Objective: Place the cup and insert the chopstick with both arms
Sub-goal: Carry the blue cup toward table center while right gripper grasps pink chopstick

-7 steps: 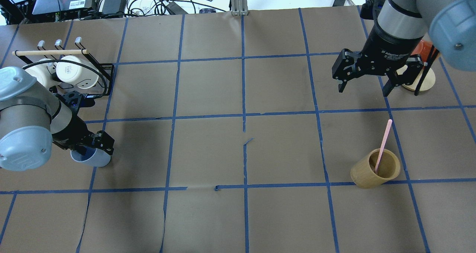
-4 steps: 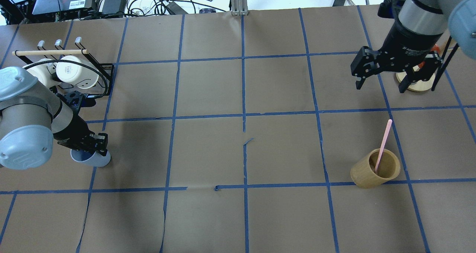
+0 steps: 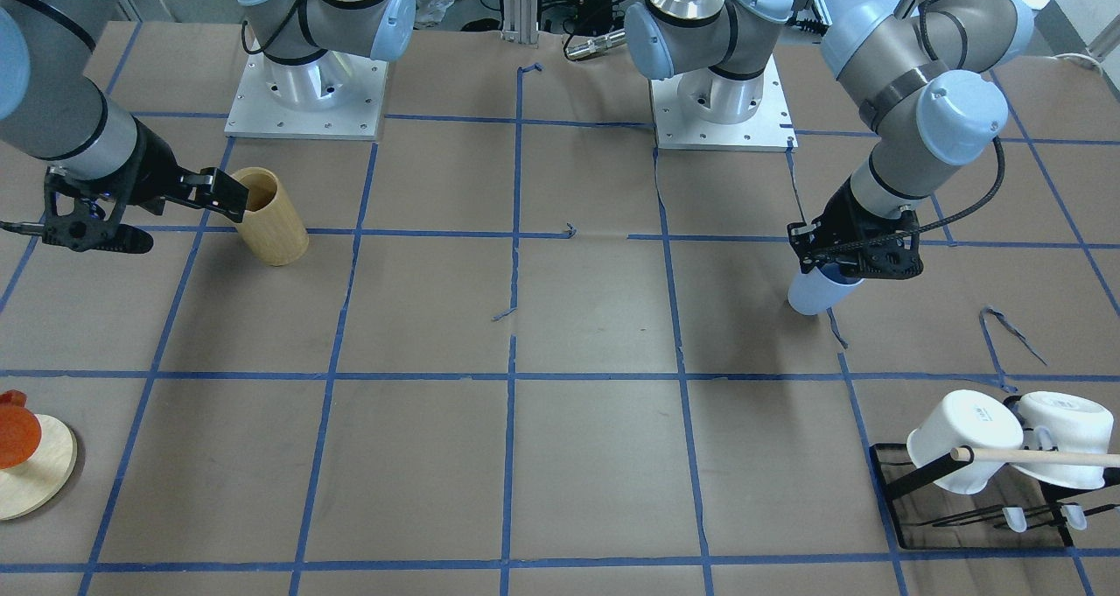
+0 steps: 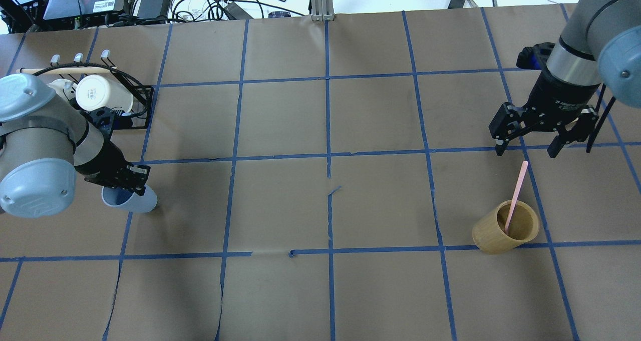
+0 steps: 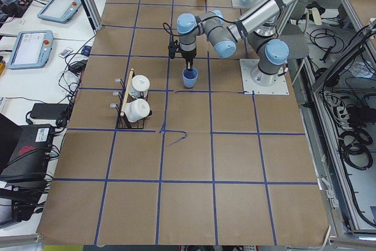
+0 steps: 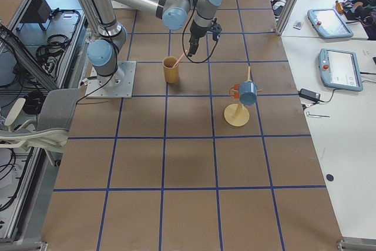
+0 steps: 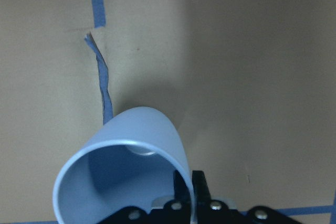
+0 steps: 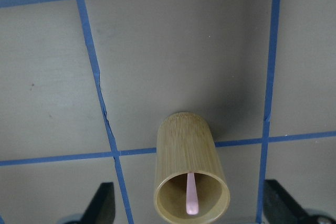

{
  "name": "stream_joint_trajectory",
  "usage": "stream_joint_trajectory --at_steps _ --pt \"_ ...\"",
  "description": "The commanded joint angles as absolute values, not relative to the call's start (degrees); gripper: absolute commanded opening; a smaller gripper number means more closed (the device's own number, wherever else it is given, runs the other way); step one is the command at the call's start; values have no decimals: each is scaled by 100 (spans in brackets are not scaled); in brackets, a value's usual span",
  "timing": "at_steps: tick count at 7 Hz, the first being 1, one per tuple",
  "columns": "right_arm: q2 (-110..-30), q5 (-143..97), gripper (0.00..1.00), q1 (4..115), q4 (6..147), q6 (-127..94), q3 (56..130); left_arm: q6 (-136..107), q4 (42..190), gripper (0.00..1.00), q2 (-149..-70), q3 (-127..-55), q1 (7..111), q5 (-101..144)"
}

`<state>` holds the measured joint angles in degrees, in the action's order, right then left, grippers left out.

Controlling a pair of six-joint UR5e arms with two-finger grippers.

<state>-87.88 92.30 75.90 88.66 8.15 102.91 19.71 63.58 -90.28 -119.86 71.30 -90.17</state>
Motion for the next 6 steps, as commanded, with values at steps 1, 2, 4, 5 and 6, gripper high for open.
stream_joint_trajectory --at_steps 1,2,4,5,6 --pt "-8780 9263 86 7585 8790 791 10512 484 6679 0 -9026 -11558 8623 -8983" --pt "-8806 9264 78 7585 8572 782 10512 -335 6662 0 -9183 -11297 9362 -8965" --pt "-8798 9272 70 7585 8552 774 10494 -1280 6636 0 -9613 -10821 10114 -8851" --pt "-8798 9272 56 7576 8543 773 10503 -1692 6383 0 -9876 -10611 10342 -8642" --pt "-8789 9272 55 7585 8586 773 10503 -1870 5876 0 -10227 -10304 10380 -8527"
